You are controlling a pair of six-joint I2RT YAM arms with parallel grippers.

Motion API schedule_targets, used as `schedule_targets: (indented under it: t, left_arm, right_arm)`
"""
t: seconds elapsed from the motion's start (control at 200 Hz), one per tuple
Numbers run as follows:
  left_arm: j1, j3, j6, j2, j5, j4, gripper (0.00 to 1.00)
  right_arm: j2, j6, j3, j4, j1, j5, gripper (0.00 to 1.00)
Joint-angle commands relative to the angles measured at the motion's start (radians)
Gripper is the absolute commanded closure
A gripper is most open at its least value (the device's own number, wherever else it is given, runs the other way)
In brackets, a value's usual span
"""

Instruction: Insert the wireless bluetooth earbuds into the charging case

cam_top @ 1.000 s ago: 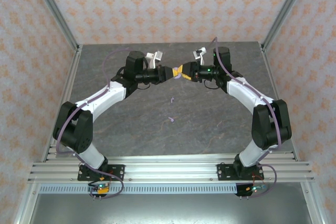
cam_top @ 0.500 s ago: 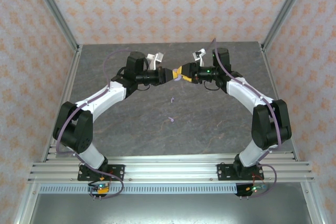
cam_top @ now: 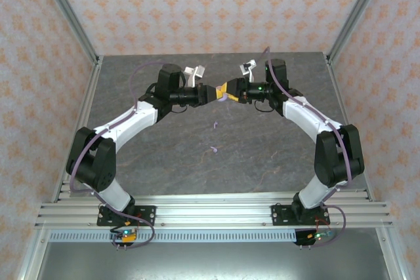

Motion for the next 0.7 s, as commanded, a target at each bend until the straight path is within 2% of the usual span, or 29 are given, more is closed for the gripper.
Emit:
schedule_targets:
  t: [0.0, 0.135, 0.2, 0.696]
  left_arm:
    - [0.002, 0.039, 0.015, -0.017, 0.039, 0.013, 0.81]
    - [0.003, 0.043, 0.017, -0.013, 0.037, 0.006, 0.8]
    - [0.002, 0.043, 0.005, -0.01, 0.04, 0.02, 0.77]
    - [-0.022, 0.026, -0.021, -0.008, 0.041, 0.069, 0.64]
  right_arm:
    - [-0.024, 0.013, 0.015, 0.074, 0.005, -0.052, 0.67]
    - [-0.029, 0.038, 0.007, 0.113, 0.006, -0.058, 0.73]
    - [-0.03, 0.062, 0.001, 0.142, 0.006, -0.06, 0.76]
    - [-0.006, 0.109, 0.011, 0.184, 0.006, -0.033, 0.78]
